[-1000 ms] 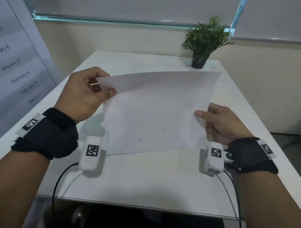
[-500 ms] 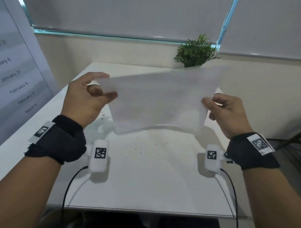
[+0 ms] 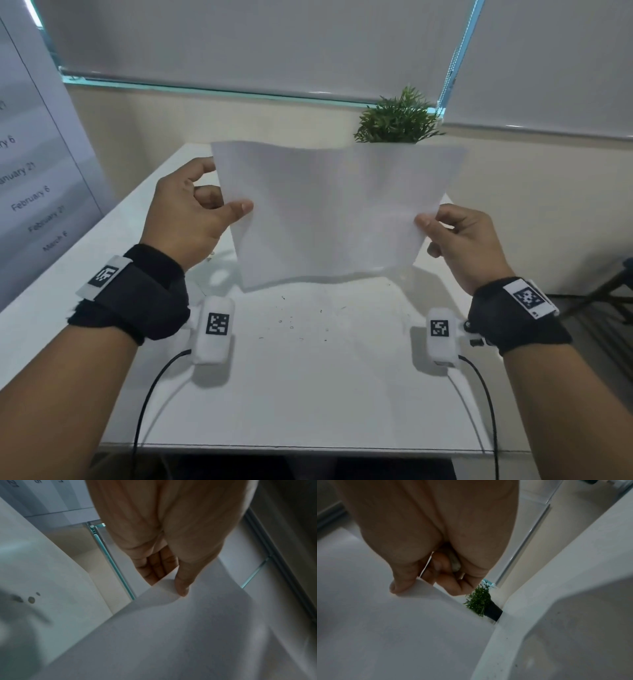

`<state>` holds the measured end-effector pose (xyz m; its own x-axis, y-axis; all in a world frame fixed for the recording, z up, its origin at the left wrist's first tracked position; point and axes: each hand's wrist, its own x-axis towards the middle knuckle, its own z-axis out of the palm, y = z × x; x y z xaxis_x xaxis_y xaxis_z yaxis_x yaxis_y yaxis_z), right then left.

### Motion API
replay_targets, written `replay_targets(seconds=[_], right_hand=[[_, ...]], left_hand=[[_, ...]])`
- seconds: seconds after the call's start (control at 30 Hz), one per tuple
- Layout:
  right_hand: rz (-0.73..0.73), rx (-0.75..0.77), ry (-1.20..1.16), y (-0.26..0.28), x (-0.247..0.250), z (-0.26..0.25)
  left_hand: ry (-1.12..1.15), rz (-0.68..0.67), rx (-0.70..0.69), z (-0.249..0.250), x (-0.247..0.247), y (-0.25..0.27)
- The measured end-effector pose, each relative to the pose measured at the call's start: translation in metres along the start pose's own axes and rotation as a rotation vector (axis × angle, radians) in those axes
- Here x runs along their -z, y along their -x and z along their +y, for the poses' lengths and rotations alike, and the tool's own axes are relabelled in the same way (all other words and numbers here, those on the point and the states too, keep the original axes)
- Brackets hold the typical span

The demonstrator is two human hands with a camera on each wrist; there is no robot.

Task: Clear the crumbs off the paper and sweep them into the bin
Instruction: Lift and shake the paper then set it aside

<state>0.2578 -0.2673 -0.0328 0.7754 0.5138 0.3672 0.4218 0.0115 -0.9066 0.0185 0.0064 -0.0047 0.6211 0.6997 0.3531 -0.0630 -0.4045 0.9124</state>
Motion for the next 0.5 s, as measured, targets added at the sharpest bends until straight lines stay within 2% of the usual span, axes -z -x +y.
replay_targets(seconds=[0.5], right_hand=[[-0.012, 0.038, -0.113, -0.002, 0.008, -0.003]], left_hand=[[0.107, -0.011, -0.040, 0.014, -0.013, -0.011]])
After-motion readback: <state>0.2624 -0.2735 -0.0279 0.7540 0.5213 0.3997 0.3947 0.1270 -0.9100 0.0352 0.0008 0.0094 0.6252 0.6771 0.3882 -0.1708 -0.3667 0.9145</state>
